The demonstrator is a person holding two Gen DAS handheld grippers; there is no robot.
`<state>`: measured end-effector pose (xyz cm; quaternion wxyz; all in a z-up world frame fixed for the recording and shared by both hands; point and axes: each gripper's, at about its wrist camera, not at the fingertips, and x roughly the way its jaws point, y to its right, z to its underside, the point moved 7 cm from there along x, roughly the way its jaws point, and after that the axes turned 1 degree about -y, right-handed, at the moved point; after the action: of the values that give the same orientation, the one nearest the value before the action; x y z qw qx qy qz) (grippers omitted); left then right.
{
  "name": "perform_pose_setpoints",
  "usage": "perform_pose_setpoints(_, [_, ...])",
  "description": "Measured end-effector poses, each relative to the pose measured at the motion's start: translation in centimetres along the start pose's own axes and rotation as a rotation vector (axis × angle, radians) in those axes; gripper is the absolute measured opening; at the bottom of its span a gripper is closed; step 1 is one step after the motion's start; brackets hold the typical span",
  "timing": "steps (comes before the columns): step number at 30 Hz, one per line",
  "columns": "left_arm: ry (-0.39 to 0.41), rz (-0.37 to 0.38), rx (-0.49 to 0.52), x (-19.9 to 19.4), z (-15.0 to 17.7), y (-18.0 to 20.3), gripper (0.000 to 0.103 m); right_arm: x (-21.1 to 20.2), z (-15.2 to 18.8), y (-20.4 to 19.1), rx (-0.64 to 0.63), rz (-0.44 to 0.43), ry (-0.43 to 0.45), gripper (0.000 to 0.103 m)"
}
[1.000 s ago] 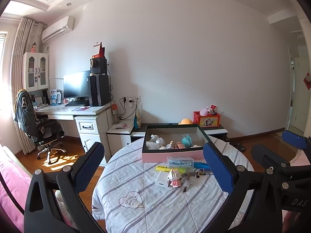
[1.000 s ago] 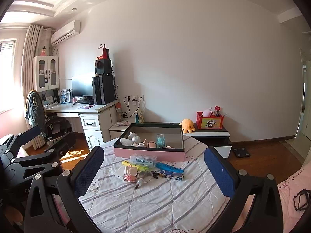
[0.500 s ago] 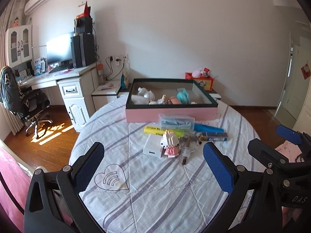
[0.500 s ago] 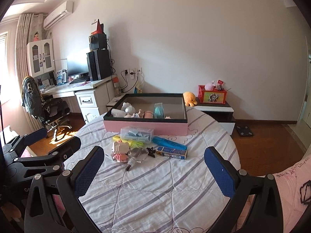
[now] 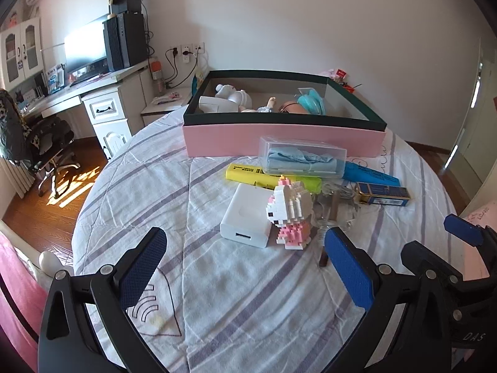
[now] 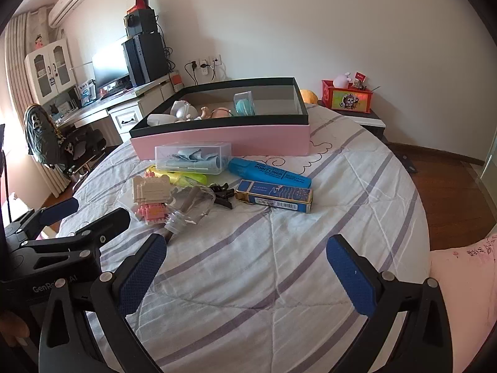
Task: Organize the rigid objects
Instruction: 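Withdraw both grippers from the box back toward the remaining items, then grasp the pink-white block figure with the left gripper while the right grasps the blue pen box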
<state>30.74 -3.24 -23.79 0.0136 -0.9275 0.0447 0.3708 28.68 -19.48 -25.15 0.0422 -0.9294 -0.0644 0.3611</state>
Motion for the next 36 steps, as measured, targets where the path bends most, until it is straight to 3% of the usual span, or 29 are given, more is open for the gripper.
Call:
perform_pose_setpoints(5, [0.022, -0.064, 0.044, 1.3, -1.5, 0.1, 0.102, 1.0, -0.3, 0.9, 0.023, -0.008, -0.006, 0.103])
perform_pose_setpoints(9, [-0.003, -0.033, 0.098, 2.3, -1.7, 1.6, 0.079, 1.6, -0.5, 1.4, 0.031, -0.011, -0.01, 0.103])
perform_pose_setpoints(14, [-0.035, -0.035, 0.169, 3.5, -1.4, 3.6, 0.059, 2.2, -0.8, 2.6, 0.048, 0.003, -0.015, 0.103])
perform_pose_setpoints(16, [-0.025, -0.035, 0.191, 3.5, -1.7, 4.0, 0.039, 2.6, -1.0, 3.2, 0.053, 0.019, -0.02, 0.103])
perform_pose_setpoints(26, [-0.004, 0.033, 0.125, 1.9, -2.0, 3.1, 0.039, 6.1, -3.1, 4.5, 0.044, 0.059, -0.089, 0.103])
perform_pose_setpoints(36, [-0.004, 0.054, 0.075, 0.4, -1.2, 0.6, 0.039, 8.8, -3.8, 2.3, -0.01, 0.089, -0.163, 0.103])
